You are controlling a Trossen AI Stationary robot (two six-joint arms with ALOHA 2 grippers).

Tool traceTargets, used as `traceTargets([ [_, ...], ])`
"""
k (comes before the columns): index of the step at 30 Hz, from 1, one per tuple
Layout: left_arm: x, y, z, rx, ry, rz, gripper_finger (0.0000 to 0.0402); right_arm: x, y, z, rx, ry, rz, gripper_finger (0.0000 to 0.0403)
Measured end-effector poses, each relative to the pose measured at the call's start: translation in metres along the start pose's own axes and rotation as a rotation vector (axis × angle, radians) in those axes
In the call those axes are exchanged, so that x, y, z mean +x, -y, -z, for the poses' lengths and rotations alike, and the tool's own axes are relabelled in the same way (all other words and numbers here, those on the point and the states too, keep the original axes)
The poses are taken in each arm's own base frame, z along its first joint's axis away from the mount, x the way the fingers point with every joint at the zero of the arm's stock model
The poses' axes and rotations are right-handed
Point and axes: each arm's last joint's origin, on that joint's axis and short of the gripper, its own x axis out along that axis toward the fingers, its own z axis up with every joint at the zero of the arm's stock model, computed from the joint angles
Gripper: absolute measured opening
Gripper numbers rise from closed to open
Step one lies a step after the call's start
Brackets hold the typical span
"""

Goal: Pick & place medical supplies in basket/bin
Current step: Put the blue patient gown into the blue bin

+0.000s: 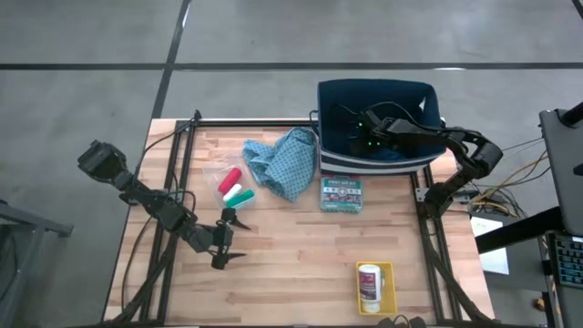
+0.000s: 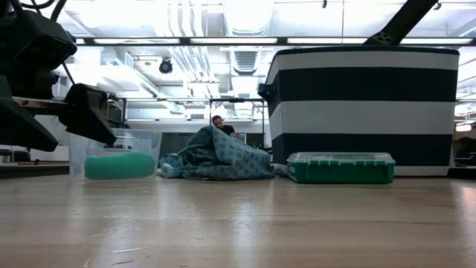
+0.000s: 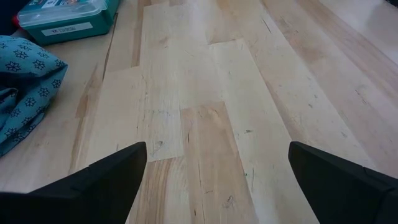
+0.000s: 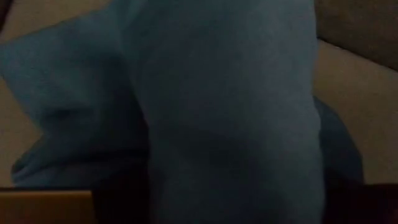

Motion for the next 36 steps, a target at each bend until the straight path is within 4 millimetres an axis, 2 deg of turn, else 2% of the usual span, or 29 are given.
traceTargets([
  [18,0.0,0.0001,0.0001,0.0,0.0,0.0,0.0399,-0.0004,-0.0028,-0.0004,0.0,0.006,-0.028,0.0289],
  [36,0.0,0.0,0.0001,0.0,0.0,0.0,0.0399,-0.0006,-0.0029,-0.0007,0.001,0.009,-0.033,0.0297],
])
